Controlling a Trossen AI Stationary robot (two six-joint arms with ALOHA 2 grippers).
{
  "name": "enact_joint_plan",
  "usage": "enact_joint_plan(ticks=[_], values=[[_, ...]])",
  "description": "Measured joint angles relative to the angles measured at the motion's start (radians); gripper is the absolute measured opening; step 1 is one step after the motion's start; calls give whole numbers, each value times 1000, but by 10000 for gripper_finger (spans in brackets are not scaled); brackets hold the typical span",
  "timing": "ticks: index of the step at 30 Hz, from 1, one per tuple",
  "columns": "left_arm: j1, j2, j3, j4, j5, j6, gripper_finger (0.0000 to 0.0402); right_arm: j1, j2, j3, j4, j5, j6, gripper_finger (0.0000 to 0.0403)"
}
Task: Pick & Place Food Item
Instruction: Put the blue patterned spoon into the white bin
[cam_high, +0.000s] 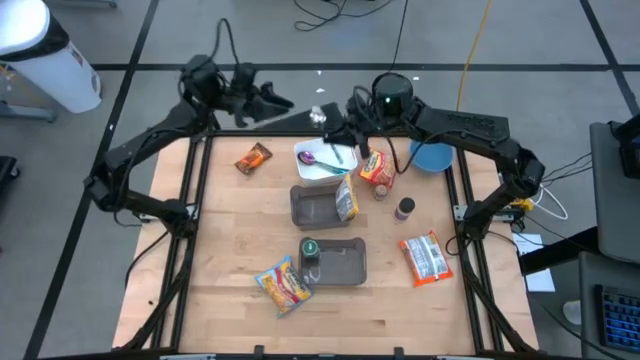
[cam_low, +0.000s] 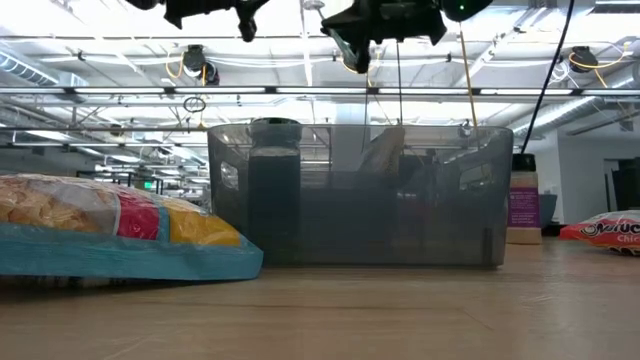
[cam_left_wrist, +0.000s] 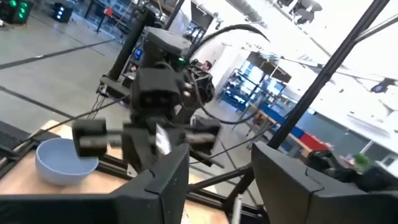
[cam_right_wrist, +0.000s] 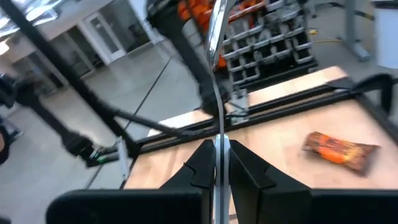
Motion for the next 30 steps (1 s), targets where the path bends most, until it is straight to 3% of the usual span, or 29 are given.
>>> enact_joint_plan(ticks=[4, 9, 19, 26, 30], values=[[55, -22, 0, -13, 52, -13, 184, -60, 0, 74, -4, 2, 9, 16], [80, -36, 0, -27, 58, 15, 184, -134, 41, 263, -52, 1, -20, 16], [99, -34, 0, -32, 65, 17, 184, -246, 289, 670, -190, 47, -32, 16], [107, -38, 0, -36, 84, 12, 184, -239, 430, 733, -213, 44, -2, 16], [117, -55, 0, -66, 88, 22, 184, -205, 483, 733, -279, 49, -68, 16]])
